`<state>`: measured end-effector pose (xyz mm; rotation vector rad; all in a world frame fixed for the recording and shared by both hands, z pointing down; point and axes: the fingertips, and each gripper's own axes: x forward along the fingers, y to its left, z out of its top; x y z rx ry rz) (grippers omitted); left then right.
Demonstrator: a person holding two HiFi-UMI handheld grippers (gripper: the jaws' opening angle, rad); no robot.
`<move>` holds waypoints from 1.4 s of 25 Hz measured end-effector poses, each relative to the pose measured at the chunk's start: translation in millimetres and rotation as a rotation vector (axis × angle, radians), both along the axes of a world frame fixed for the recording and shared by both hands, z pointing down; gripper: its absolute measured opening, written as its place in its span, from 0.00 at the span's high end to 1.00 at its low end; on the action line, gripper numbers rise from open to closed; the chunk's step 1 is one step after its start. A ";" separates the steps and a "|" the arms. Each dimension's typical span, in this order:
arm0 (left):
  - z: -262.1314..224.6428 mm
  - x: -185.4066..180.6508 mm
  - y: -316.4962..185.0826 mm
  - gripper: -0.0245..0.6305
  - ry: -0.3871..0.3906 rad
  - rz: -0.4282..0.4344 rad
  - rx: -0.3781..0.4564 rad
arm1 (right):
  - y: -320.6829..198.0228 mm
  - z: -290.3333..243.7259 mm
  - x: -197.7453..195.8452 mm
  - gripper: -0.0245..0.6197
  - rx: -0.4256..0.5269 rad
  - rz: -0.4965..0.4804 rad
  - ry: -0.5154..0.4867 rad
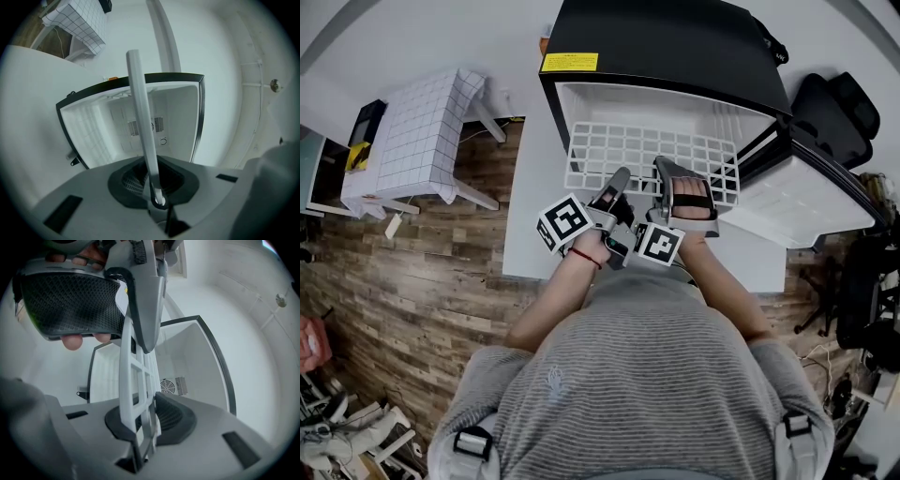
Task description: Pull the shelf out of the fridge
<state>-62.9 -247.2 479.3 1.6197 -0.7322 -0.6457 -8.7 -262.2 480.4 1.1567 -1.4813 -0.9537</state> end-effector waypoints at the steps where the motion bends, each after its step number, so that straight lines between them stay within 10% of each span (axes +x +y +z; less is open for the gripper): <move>1: -0.1 -0.2 1.1 0.89 0.001 0.001 0.000 | 1.0 -0.2 -0.3 0.89 0.001 0.000 0.000; 25: -37.5 -2.8 37.1 0.90 0.203 -0.038 0.036 | 41.2 -25.0 -3.7 0.88 0.052 -0.074 -0.049; 35: -44.7 -1.0 39.2 0.90 0.317 -0.068 0.008 | 57.2 -27.4 -2.2 0.71 -0.101 -0.187 -0.156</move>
